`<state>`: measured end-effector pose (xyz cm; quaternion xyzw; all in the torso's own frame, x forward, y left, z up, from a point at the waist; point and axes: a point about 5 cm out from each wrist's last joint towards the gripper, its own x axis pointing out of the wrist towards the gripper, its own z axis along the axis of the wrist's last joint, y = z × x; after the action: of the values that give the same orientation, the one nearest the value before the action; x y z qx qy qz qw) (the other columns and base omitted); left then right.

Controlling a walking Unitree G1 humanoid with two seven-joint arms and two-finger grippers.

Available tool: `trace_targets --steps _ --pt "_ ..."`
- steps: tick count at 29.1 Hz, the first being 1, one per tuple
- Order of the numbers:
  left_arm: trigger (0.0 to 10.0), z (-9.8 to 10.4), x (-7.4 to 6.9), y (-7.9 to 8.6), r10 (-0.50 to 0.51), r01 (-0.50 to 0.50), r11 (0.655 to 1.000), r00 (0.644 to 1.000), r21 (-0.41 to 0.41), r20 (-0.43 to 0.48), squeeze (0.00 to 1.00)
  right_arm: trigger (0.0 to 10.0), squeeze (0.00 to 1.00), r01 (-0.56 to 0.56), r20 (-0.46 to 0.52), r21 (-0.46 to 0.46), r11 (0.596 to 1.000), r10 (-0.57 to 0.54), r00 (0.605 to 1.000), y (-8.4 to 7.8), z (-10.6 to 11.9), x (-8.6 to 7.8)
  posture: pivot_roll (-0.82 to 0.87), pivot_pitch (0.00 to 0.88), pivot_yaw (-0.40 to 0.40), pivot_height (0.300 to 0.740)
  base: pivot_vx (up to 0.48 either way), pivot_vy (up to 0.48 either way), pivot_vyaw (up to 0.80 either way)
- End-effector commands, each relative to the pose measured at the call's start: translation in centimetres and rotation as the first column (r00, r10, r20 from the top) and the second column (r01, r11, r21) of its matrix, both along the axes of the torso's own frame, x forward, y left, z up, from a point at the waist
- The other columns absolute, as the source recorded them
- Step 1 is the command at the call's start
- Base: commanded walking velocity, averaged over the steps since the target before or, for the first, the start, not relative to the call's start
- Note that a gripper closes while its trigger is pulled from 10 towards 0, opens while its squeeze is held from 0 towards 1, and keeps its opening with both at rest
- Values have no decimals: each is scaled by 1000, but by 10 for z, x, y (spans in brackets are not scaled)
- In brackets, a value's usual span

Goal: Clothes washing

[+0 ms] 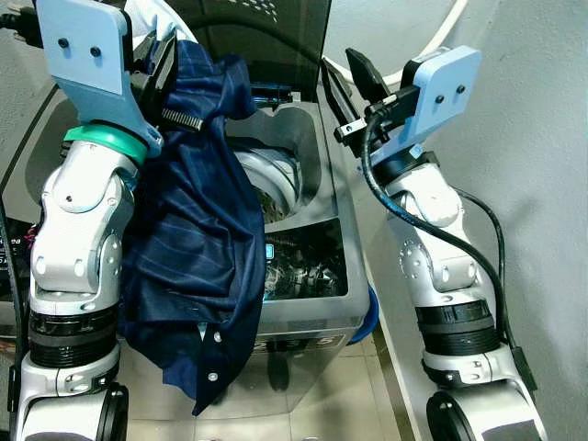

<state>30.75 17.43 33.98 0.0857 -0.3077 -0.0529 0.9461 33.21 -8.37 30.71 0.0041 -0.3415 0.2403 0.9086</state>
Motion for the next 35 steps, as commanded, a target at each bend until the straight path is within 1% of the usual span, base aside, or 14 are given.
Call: trace_targets --steps 1,4,6,9,12,21,26,28,30,35 --pt "10000 0 1 -4 -10 10 1000 1000 13 3 0 10000 0 10 -20 10 1000 -9 1000 -2 -3 1 51 63 -21 740 0 -469 0" --pt "10000 -1 0 -5 -22 22 1000 1000 -12 3 0 10000 0 13 -22 12 1000 -13 1000 -2 -4 1 50 64 -21 740 0 -84 0" --pt "10000 -1 0 -2 -25 25 999 1000 -48 -7 0 10000 0 16 -23 13 1000 -16 1000 -3 -4 1 50 65 -22 740 0 0 0" --pt "10000 -1 1 -2 -21 20 999 1000 -48 -17 0 10000 0 17 -23 13 1000 -17 1000 -3 -4 1 50 65 -22 740 0 0 0" --pt "10000 -2 1 -1 -30 28 997 999 -71 -28 0 10000 0 17 -24 14 1000 -17 1000 -3 -4 1 50 65 -22 740 0 480 0" --pt "10000 -2 0 0 -17 16 998 1000 -62 -15 0 10000 0 19 -24 13 1000 -18 1000 -3 -4 2 49 68 -24 740 0 443 0" --pt "10000 -3 1 0 -14 12 998 1000 -61 -22 0 10000 0 20 -25 10 1000 -20 999 -3 -5 2 49 67 -24 740 0 0 0" --pt "10000 -3 1 0 -13 12 998 1000 -62 -24 0 10000 0 20 -25 10 1000 -20 999 -3 -5 2 49 66 -23 740 0 420 0" --pt "10000 -3 1 -1 -9 8 999 1000 -43 -20 0 10000 0 21 -23 11 1000 -21 1000 -2 -4 2 49 64 -23 740 0 0 0" --pt "10000 -4 2 -1 -8 6 999 1000 -41 -29 0 10000 0 22 -21 11 1000 -21 1000 -2 -4 2 49 61 -23 740 0 0 0"
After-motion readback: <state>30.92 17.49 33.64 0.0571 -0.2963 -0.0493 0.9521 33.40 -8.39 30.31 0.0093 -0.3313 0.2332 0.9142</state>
